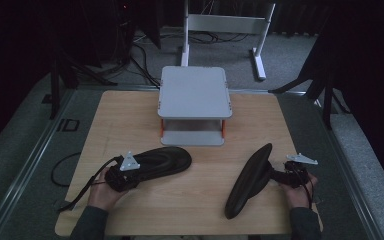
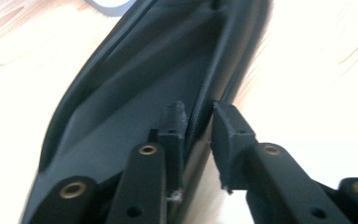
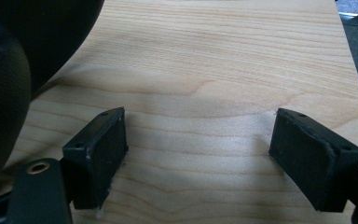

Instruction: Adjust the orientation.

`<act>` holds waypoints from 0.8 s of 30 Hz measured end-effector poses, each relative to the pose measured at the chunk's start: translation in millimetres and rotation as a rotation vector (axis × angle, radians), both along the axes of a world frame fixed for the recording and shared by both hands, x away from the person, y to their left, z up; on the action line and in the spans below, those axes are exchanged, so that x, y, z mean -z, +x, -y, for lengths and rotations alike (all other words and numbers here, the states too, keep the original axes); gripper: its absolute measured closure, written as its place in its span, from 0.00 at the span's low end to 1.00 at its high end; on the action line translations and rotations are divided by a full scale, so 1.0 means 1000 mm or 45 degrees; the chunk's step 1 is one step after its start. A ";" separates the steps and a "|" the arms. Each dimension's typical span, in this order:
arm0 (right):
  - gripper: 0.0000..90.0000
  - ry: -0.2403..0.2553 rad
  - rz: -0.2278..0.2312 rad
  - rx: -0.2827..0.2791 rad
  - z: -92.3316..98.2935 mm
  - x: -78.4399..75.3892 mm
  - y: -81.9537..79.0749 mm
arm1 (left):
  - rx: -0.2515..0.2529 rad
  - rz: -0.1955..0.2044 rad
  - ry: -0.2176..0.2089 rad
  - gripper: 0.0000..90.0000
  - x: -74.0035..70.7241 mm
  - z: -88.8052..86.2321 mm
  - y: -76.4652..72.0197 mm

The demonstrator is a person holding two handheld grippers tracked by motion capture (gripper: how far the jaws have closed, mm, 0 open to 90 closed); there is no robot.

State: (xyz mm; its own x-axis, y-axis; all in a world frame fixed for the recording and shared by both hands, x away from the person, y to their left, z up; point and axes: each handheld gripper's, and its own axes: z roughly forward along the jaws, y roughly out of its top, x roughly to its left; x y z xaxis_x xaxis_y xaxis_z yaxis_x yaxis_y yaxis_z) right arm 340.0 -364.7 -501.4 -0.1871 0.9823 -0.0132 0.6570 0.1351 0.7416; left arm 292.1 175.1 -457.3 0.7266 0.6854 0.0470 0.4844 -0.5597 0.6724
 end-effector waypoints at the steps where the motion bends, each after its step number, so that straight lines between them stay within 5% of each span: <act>1: 0.21 0.000 0.000 0.000 0.000 0.000 0.000 | -0.004 -0.004 -0.002 0.88 0.000 0.003 -0.003; 8: 0.21 0.000 0.000 0.000 0.000 0.000 0.000 | -0.015 -0.033 0.011 0.78 -0.003 0.017 -0.013; 10: 0.21 0.000 0.000 0.000 0.000 0.000 0.000 | -0.001 0.006 -0.029 0.61 -0.011 0.016 -0.013; 13: 0.21 0.000 0.000 0.000 0.000 0.000 0.000 | -0.038 0.111 -0.038 0.56 -0.024 0.005 -0.004; 15: 0.21 0.000 0.000 0.000 0.000 0.000 0.000 | -0.079 0.122 -0.037 0.53 -0.025 0.001 0.004; 18: 0.21 0.001 0.000 0.001 0.000 0.000 0.000 | -0.125 0.163 0.030 0.48 -0.023 -0.004 0.018; 20: 0.21 0.002 0.000 0.001 0.000 0.000 0.000 | -0.125 0.163 0.030 0.45 -0.023 -0.004 0.018; 21: 0.21 0.003 0.000 0.002 0.000 0.000 0.000 | -0.122 0.166 0.086 0.42 -0.014 -0.002 0.032; 24: 0.21 0.002 -0.001 0.001 0.000 0.000 0.000 | -0.114 0.142 0.134 0.42 -0.004 0.003 0.041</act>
State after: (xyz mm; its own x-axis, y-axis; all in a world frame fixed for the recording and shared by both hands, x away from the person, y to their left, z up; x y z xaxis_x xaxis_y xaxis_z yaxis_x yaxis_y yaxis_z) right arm 339.9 -364.5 -501.4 -0.1861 0.9825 -0.0115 0.6576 0.1332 0.7415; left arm 333.5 172.5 -453.4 0.6493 0.7340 0.1989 0.4609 -0.5878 0.6649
